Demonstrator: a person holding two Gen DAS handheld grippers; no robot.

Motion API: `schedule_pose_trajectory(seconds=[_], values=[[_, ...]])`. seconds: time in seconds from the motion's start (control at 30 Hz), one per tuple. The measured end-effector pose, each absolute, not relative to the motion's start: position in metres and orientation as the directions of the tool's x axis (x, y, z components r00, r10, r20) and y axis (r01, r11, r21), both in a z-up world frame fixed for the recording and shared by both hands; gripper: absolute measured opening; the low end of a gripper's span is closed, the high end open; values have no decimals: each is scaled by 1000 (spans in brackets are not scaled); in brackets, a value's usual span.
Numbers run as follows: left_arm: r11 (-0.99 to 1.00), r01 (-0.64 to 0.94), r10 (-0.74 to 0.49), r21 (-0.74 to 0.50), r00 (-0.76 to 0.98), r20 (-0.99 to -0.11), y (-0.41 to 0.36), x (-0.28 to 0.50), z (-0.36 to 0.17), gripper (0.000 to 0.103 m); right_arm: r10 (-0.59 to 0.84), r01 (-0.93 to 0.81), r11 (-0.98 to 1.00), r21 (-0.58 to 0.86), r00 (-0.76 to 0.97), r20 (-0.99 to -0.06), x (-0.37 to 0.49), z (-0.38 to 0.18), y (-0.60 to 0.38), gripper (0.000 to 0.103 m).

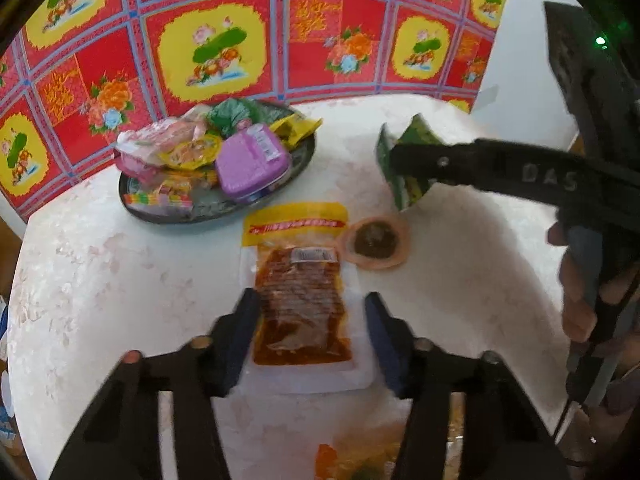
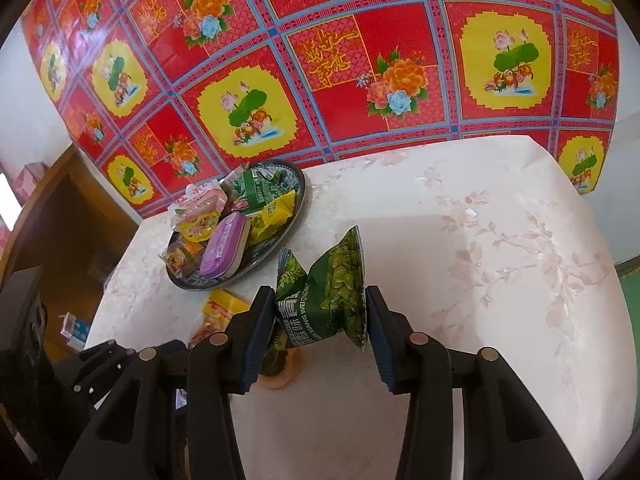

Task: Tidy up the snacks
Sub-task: 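Lift the green snack bag with the right gripper while the left gripper releases the meat pack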

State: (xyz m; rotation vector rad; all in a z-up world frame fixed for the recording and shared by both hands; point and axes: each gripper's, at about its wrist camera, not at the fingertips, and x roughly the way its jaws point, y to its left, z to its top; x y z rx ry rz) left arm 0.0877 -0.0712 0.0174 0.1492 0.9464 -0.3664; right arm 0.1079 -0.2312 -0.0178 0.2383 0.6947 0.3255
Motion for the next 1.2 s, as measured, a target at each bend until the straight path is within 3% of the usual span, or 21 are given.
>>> schedule_pose_trajectory(seconds=[0.07, 0.13, 0.43, 0.57, 0.63, 0.7, 0.93, 1.03, 1.2], values=[[930, 364, -250, -52, 526, -813, -70, 88, 20, 44, 373, -218, 922, 320, 724, -580, 106, -16, -231, 46], [924, 371, -289, -93, 518, -805, -66, 88, 23, 3, 375, -225, 921, 318, 728, -574, 103, -13, -230, 46], [951, 271, -272, -147, 509, -817, -35, 92, 22, 1, 382, -248, 920, 304, 739, -555, 94, -3, -226, 46], [963, 237, -236, -127, 523, -819, -23, 93, 24, 9, 395, -269, 916, 296, 728, -560, 93, -2, -221, 46], [966, 210, -243, -153, 521, -818, -14, 93, 25, 24, 392, -278, 919, 280, 723, -568, 93, -3, -217, 46], [967, 183, -246, -175, 519, -818, -5, 94, 24, 47, 389, -283, 921, 269, 719, -576, 93, -5, -213, 46], [964, 143, -265, -224, 499, -825, -1, 104, 18, 51, 391, -290, 920, 263, 709, -587, 94, -9, -208, 46], [962, 137, -272, -236, 507, -817, -1, 108, 17, 57, 363, -293, 932, 215, 710, -603, 95, -11, -202, 46], [971, 131, -238, -200, 514, -824, -3, 112, 18, 62, 343, -299, 937, 181, 697, -630, 102, -18, -196, 46]])
